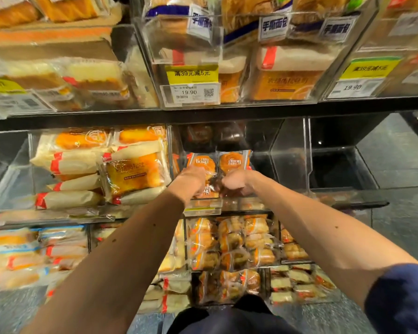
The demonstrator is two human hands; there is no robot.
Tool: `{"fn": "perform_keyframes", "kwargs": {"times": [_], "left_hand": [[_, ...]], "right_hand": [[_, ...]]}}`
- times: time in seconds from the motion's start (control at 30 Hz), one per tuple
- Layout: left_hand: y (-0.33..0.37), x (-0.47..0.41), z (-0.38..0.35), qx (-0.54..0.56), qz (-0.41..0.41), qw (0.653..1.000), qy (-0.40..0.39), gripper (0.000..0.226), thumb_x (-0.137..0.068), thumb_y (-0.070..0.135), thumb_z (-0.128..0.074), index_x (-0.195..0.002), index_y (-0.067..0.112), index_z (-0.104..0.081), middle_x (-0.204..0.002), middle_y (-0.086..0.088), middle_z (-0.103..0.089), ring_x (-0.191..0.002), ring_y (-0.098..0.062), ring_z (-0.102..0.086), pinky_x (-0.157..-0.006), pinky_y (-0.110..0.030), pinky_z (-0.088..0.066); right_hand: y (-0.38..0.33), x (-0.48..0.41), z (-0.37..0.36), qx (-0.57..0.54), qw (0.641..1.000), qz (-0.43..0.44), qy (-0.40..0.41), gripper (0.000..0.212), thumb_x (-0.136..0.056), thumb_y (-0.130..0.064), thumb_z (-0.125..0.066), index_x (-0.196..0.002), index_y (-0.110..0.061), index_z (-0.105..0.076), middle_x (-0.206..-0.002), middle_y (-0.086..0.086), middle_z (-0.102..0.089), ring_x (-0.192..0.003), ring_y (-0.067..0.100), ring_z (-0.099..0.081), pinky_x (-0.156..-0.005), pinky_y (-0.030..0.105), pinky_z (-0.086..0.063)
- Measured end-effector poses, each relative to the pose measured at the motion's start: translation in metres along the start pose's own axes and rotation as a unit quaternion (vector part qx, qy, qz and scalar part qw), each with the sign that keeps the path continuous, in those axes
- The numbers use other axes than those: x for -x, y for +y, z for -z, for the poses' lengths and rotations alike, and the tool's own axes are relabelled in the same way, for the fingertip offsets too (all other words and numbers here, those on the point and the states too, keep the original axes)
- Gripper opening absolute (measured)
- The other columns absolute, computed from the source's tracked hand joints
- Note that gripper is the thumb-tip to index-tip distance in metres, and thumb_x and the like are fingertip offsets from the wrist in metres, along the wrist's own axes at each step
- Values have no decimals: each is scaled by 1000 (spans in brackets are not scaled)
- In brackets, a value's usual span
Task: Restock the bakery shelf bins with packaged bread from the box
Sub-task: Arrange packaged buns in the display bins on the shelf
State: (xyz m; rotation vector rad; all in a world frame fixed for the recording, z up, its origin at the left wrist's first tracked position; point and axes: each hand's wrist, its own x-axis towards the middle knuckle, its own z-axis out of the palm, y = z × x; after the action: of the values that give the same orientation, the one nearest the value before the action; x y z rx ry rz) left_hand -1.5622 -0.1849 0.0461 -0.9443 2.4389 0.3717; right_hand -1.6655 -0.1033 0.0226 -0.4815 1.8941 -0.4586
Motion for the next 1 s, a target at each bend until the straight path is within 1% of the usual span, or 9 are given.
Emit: {"fn": "perform_keyframes", "kwargs": {"times": [0.07,0.17,0.27,0.37,0.47,0.57,0.73,0.87,1.0], "left_hand": [[-1,0,1,-5,-20,1000,3,38,-87,6,-71,-123,-1,-60,-125,-15,-62,-117,-30,-60,-95,-34,-51],[-4,6,5,-6,-58,998,39,41,-89,17,-73,-124,4,-58,-129,-14,-60,-121,-30,-56,-95,-33,-48],[-2,22,19,24,-112,989,98,35,-90,26,-71,-120,10,-62,-124,-13,-62,-116,-30,-59,-89,-34,-48],[1,50,37,89,-163,971,150,19,-88,28,-70,-103,17,-70,-106,-7,-69,-101,-27,-65,-83,-34,-50],[-9,90,51,138,-203,948,204,7,-86,29,-69,-87,23,-71,-79,6,-66,-82,-17,-63,-78,-33,-52],[-41,138,55,183,-214,925,255,7,-87,32,-70,-82,27,-67,-65,13,-57,-62,-3,-52,-63,-27,-46],[-120,227,8,286,-142,909,267,6,-88,24,-73,-88,19,-70,-67,8,-56,-55,-4,-44,-57,-18,-40],[-174,309,-64,317,16,894,317,17,-83,22,-76,-81,34,-64,-69,13,-64,-62,0,-58,-59,-14,-42],[-211,413,-140,350,176,852,346,7,-86,29,-74,-89,25,-68,-76,10,-70,-70,-4,-65,-63,-18,-47]], "right_hand": [[4,3,-1,16,1000,15,20,22,-100,-15,-52,-115,-3,-62,-114,14,-67,-106,27,-65,-95,37,-54],[7,11,-1,43,992,66,97,19,-97,-21,-57,-105,-7,-66,-102,8,-68,-97,23,-66,-79,30,-55],[6,40,4,54,959,141,239,23,-95,-24,-61,-111,-9,-69,-102,1,-66,-100,19,-63,-87,30,-50],[3,84,3,38,927,203,313,27,-93,-24,-64,-119,-16,-66,-105,1,-67,-96,16,-63,-85,29,-50],[5,118,-7,39,900,273,337,24,-90,-24,-66,-114,-22,-67,-93,-5,-68,-81,10,-63,-76,26,-47],[2,150,-30,47,883,345,314,19,-89,-21,-69,-107,-21,-67,-87,-4,-68,-74,9,-62,-73,26,-49],[-7,179,-96,96,860,455,212,22,-87,-21,-73,-108,-20,-65,-85,-7,-66,-77,10,-63,-78,32,-53],[-15,185,-174,126,837,524,95,31,-84,-27,-74,-113,-23,-64,-95,-9,-64,-90,15,-63,-83,32,-51],[-30,206,-287,139,799,583,-48,31,-83,-27,-75,-111,-19,-67,-96,-6,-67,-86,-1,-60,-75,19,-49]]}}
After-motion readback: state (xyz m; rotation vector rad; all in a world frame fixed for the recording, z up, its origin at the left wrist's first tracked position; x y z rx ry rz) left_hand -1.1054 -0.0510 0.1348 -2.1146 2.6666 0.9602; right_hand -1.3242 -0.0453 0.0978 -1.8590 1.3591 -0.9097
